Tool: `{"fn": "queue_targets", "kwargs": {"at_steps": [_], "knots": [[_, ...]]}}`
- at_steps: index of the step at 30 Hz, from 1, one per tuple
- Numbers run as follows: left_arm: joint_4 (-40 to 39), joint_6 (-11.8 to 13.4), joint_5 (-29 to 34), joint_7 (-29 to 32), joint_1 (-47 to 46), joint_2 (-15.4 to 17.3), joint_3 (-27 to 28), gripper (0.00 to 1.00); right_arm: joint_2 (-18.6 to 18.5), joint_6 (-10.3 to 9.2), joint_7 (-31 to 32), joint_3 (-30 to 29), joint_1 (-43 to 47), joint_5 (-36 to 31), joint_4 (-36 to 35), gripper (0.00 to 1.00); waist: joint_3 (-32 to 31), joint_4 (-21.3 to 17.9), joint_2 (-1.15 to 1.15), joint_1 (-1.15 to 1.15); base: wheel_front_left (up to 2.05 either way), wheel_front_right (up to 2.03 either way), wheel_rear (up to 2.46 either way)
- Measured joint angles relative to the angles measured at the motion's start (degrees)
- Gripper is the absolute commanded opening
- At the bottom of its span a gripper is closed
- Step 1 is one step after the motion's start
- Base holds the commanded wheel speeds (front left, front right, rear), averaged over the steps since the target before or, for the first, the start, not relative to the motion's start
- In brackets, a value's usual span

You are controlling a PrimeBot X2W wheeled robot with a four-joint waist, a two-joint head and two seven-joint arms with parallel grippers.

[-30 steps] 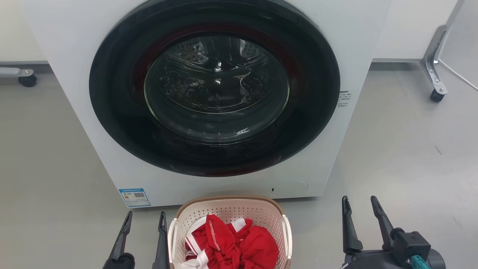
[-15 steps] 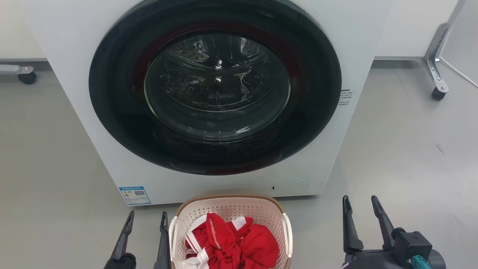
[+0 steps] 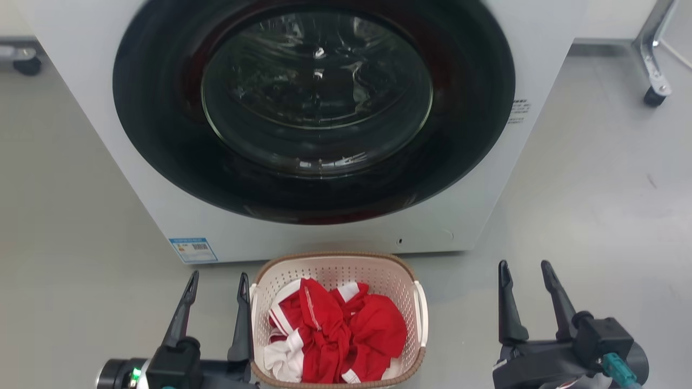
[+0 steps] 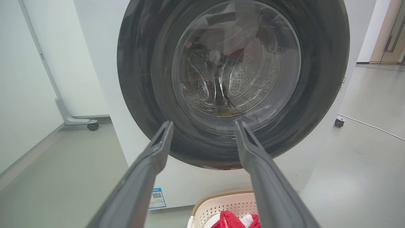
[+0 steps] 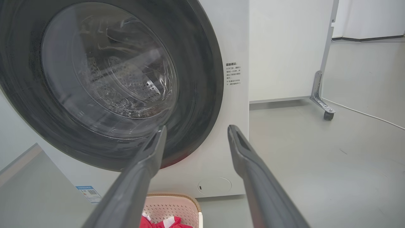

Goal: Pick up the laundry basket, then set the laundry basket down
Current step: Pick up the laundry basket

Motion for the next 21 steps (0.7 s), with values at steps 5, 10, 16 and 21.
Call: {"fn": "queue_targets", "kwargs": {"at_steps": [5,10,16,21], "knots": [[1.1,-0.1,0.0,-0.2,-3.7,-0.2,-0.3,1.00,0.0,0.24,0.0,-1.0,-2.9,0.0,0.1,1.00,3.6,0.4,0.00,0.00,0.00,0.00,0.00],[3.4,-0.1,-0.5,-0.2,-6.9,-0.4,-0.9,1.00,-0.1,0.82,-0.1,-1.5,-6.2,0.0,1.0,1.00,7.6,0.8,0.00,0.00,0.00,0.00,0.00],[6.5,-0.1,-0.9,-0.2,-10.9,-0.6,-2.0,1.00,-0.1,1.27,-0.1,-1.7,-9.7,0.0,2.9,1.00,12.5,1.4,0.01,0.01,0.00,0.00,0.00],[9.7,-0.1,-1.9,-0.2,-16.0,-0.8,-3.1,1.00,-0.2,1.85,-0.1,-1.9,-13.5,0.0,5.2,1.00,17.6,2.0,0.01,0.01,0.00,0.00,0.00]]}}
